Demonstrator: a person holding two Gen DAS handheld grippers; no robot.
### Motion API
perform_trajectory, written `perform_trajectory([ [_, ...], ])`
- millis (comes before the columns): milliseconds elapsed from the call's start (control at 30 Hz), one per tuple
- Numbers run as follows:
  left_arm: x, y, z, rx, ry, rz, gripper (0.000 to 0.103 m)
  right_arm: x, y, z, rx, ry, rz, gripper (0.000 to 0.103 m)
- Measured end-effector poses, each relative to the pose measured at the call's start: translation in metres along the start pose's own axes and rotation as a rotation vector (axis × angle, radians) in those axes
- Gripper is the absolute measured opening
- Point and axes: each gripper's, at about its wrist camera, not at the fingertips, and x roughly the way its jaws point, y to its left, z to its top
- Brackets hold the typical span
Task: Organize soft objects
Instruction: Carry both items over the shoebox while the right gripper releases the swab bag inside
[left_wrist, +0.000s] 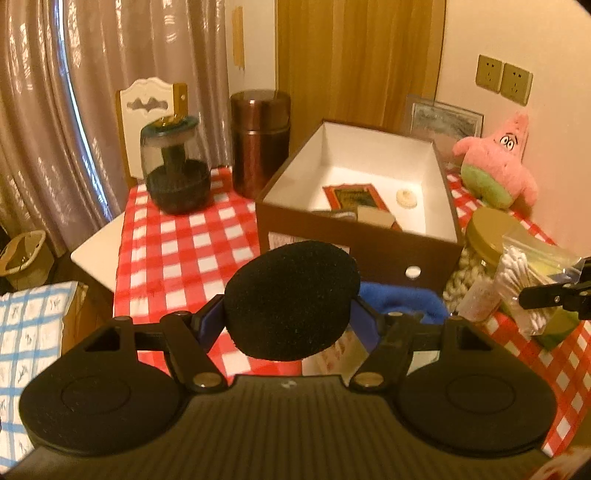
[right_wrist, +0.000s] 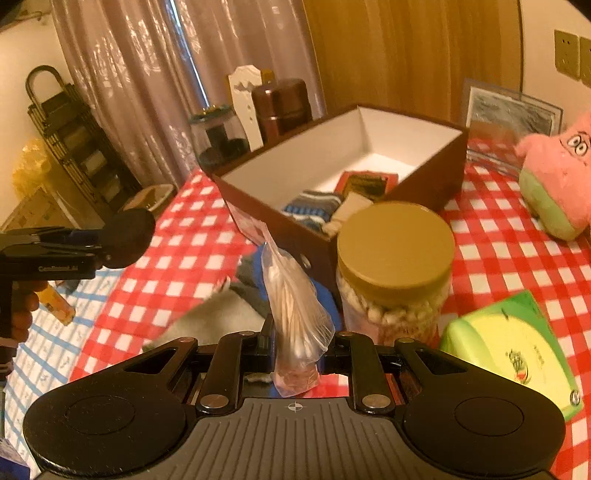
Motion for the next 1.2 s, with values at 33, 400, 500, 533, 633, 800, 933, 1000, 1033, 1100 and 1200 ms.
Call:
perform_trajectory([
  [33, 0.001, -0.002, 0.003, 0.002, -0.003, -0.001, 0.070, 0.000, 0.001, 0.003, -0.001, -0.004, 0.004, 0.020],
  [400, 0.027, -0.015, 0.045, 0.003, -0.030, -0.028, 0.070, 0.020, 0.007, 0.056, 0.017, -0.064, -0.016, 0.020],
  [500, 0.040, -0.015, 0.061, -0.010, -0.023, -0.032, 0.070, 0.031, 0.006, 0.074, 0.032, -0.080, -0.033, 0.020],
  [533, 0.044, -0.015, 0.065, -0.014, -0.023, -0.033, 0.070, 0.035, 0.006, 0.079, 0.030, -0.085, -0.043, 0.020],
  [633, 0.058, -0.015, 0.081, -0.021, -0.025, -0.037, 0.070, 0.050, 0.006, 0.095, 0.025, -0.094, -0.076, 0.020],
  [800, 0.085, -0.017, 0.101, -0.014, -0.008, -0.047, 0.070, 0.074, -0.001, 0.113, 0.043, -0.086, -0.127, 0.020],
  [933, 0.109, -0.018, 0.112, -0.007, 0.014, -0.053, 0.070, 0.094, -0.010, 0.122, 0.066, -0.069, -0.162, 0.020],
  [1000, 0.120, -0.018, 0.117, -0.004, 0.026, -0.056, 0.070, 0.104, -0.014, 0.126, 0.072, -0.060, -0.182, 0.020],
  [1033, 0.125, -0.019, 0.118, -0.001, 0.028, -0.058, 0.070, 0.107, -0.016, 0.127, 0.073, -0.056, -0.188, 0.020],
  [1100, 0.133, -0.019, 0.122, 0.005, 0.034, -0.062, 0.070, 0.115, -0.019, 0.130, 0.079, -0.046, -0.198, 0.020],
  [1200, 0.147, -0.020, 0.126, 0.010, 0.047, -0.067, 0.070, 0.126, -0.025, 0.133, 0.083, -0.033, -0.206, 0.020],
])
